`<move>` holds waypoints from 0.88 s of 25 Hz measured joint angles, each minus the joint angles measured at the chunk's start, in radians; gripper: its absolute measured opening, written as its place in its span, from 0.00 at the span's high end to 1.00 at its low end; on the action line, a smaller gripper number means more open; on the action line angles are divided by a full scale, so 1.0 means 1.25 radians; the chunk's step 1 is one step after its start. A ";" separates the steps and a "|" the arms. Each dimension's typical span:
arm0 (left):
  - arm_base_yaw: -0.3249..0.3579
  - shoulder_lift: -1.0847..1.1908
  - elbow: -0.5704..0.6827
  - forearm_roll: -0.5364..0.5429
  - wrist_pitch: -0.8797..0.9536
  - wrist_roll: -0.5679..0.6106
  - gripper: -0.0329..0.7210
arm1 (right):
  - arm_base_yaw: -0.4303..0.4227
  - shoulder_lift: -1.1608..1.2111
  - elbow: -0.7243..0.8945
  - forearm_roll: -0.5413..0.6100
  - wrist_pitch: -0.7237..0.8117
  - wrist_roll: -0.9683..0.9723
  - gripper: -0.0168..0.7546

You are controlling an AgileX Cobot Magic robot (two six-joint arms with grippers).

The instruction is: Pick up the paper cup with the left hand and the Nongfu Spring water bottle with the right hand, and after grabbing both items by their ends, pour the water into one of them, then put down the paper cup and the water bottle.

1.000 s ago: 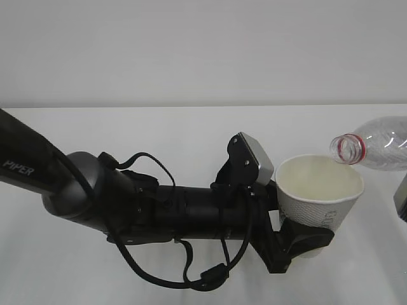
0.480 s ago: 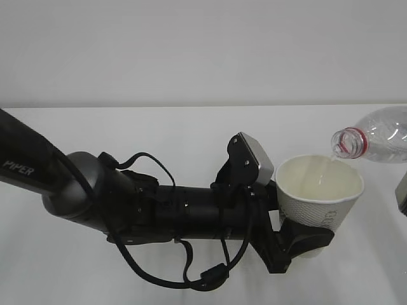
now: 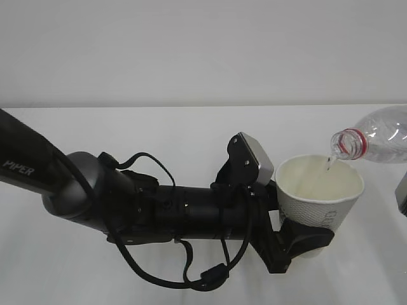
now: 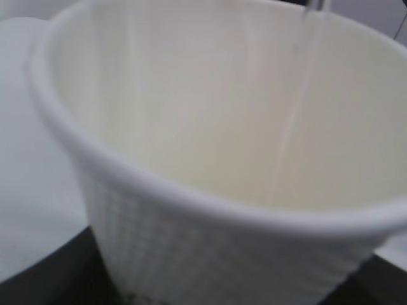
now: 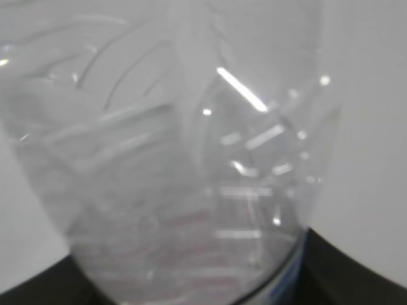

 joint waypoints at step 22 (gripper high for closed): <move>0.000 0.000 0.000 0.000 0.000 0.000 0.25 | 0.000 0.085 0.005 0.000 -0.119 -0.008 0.45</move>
